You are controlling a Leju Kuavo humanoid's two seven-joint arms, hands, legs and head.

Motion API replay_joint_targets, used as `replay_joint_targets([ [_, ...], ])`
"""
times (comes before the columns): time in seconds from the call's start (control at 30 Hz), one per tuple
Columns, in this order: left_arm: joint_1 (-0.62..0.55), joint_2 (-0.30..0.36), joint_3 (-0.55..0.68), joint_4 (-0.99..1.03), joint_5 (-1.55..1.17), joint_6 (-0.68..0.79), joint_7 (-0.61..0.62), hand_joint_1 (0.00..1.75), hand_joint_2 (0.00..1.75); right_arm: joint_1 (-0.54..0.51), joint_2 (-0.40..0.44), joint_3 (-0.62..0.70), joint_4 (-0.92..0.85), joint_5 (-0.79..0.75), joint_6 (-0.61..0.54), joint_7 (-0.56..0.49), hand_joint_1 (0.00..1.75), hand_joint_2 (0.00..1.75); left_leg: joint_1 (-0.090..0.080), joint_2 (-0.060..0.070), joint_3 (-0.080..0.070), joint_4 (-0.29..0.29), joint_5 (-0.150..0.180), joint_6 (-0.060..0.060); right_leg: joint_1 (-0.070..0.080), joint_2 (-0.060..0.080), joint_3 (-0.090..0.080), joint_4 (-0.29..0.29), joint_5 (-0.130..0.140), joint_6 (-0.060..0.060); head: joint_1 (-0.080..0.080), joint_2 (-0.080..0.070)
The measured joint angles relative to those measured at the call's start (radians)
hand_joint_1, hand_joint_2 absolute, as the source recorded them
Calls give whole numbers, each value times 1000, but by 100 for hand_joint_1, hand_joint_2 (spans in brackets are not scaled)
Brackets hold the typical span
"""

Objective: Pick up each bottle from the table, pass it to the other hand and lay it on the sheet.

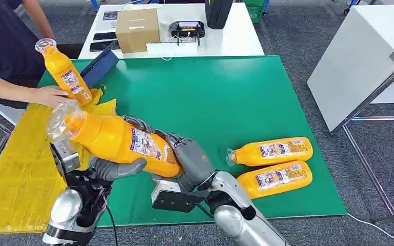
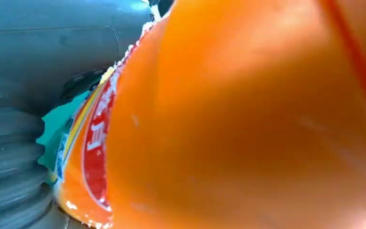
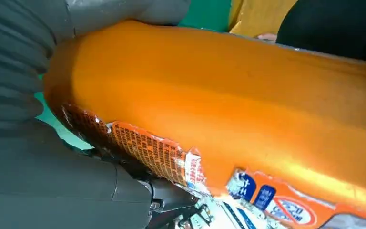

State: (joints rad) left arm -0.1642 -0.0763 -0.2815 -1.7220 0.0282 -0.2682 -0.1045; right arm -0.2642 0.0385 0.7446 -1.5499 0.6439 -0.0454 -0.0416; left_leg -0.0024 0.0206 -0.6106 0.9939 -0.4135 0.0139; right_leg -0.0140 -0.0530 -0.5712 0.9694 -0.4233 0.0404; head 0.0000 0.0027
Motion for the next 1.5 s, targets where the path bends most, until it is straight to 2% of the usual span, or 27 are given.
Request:
replay_joint_targets([
  [0.13, 9, 0, -6, -3, -86, 32, 8, 175, 175, 29, -5, -9, -3, 28, -10, 21, 141, 175, 0, 0, 0, 0, 0, 0, 0, 0, 0, 0, 0, 0, 0, 0],
  [0.17, 14, 0, -8, -5, -125, 43, 8, 175, 175, 43, -8, -14, -11, 42, -15, 28, 0, 175, 0, 0, 0, 0, 0, 0, 0, 0, 0, 0, 0, 0, 0, 0],
  [0.37, 21, 11, -5, -14, -302, 107, 8, 175, 175, 123, -26, -49, -61, 107, -34, 35, 0, 175, 0, 0, -1, 0, 0, 0, 0, 0, -1, 0, 0, 0, 0, 0],
  [0.47, 28, 61, 37, -19, -613, 232, -10, 175, 175, 251, -73, -107, -182, 135, -69, 21, 0, 175, 0, -1, -2, 0, 0, 0, 0, 0, -2, 0, 0, 0, 0, 0],
  [0.53, 44, 111, 76, -19, -925, 316, -8, 175, 175, 345, -124, -179, -282, 91, -64, -11, 0, 175, 0, 0, -3, 0, -1, -1, 0, 0, -2, 0, -1, 0, 0, 0],
  [0.6, 62, 148, 113, -17, -1096, 344, -15, 175, 175, 414, -163, -247, -356, 63, -48, -42, 0, 175, 0, -1, -4, 0, -1, -1, 0, 0, -4, 0, -1, 0, 0, 0],
  [0.7, 71, 175, 145, -15, -1111, 350, -13, 175, 175, 456, -194, -308, -418, 52, -39, -54, 0, 175, 0, 0, -5, 0, -1, 0, 0, 0, -5, 0, -1, 0, 0, 0],
  [0.77, 75, 201, 146, -6, -1217, 350, 33, 175, 175, 493, -222, -333, -456, 38, -46, -59, 0, 175, 0, -1, -4, 0, -1, 0, 0, -1, -4, -1, -1, 1, 0, 0],
  [0.87, 89, 261, 155, 48, -1374, 361, 86, 175, 175, 576, -284, -391, -523, -6, -75, -87, 0, 175, -1, -1, -4, 0, -1, 0, 0, 0, -4, -1, -1, 1, 0, 0],
  [0.97, 90, 313, 172, 130, -1393, 328, 97, 175, 175, 643, -339, -448, -578, -17, -85, -110, 0, 175, 0, 0, -4, 0, -1, 0, 0, 0, -4, -1, -1, 0, 0, 0],
  [1.23, 90, 382, 177, 249, -1402, 288, 103, 175, 175, 702, -414, -505, -639, -12, -90, -107, 0, 175, 0, 0, -4, 0, -1, 0, 0, 0, -4, -1, -1, 0, 0, 0],
  [1.27, 88, 391, 177, 269, -1411, 288, 103, 0, 175, 708, -425, -513, -643, -18, -90, -105, 0, 175, 0, 0, -4, 0, -1, 0, 0, 0, -4, -1, -1, 0, 0, 0],
  [1.3, 82, 397, 176, 290, -1420, 288, 104, 0, 0, 713, -436, -523, -645, -27, -88, -104, 0, 175, 0, 0, -4, 0, -1, 0, 0, 0, -4, -1, -1, 0, 0, 0],
  [1.5, 34, 407, 164, 422, -1432, 308, 101, 0, 0, 718, -464, -576, -646, -41, -34, -91, 0, 175, -1, -1, -2, 0, -1, 0, -1, -1, -2, -1, -1, 0, 0, 0],
])
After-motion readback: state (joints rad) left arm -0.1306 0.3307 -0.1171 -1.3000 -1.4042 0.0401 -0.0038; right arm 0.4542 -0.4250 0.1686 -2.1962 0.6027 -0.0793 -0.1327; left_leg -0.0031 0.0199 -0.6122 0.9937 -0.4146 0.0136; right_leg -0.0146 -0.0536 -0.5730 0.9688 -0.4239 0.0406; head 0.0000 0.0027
